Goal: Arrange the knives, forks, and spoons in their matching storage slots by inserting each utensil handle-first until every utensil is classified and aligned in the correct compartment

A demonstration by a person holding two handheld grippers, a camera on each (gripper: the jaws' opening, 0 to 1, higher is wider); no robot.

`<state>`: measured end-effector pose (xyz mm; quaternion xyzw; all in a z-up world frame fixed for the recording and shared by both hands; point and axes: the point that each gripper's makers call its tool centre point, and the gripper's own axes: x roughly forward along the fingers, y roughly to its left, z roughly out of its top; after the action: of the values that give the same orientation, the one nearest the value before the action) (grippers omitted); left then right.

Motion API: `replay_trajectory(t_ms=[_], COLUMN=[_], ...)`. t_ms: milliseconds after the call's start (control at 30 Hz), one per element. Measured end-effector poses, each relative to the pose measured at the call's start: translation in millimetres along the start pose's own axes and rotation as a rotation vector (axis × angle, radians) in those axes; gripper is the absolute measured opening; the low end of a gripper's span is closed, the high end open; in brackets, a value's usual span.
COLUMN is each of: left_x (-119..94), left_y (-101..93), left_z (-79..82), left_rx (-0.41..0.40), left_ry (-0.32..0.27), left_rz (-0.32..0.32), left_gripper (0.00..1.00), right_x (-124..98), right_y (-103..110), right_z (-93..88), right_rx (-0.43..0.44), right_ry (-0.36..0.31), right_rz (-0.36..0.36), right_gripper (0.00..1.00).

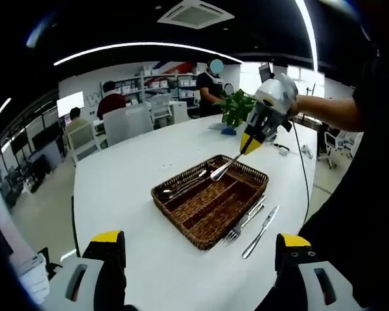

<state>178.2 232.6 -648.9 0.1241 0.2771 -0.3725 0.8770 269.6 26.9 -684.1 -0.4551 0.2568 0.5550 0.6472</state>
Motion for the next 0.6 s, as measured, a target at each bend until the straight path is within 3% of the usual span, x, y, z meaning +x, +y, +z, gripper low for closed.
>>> replay_trajectory(t_ms=[333, 600], left_x=[-0.2, 2.1], left_y=[2.8, 11.4], left_z=[0.1, -11.4], left_rx=[-0.004, -0.011], left_ry=[0.013, 0.025], left_rz=[-0.017, -0.037], left_gripper=[1.0, 1.0], right_x=[21.1, 26.8], right_y=[-35.8, -56.0], right_z=[2.5, 5.7], right_rx=[-0.002, -0.01], right_ry=[0.011, 0.025], right_rz=[-0.01, -0.018], right_gripper=[0.0, 0.0])
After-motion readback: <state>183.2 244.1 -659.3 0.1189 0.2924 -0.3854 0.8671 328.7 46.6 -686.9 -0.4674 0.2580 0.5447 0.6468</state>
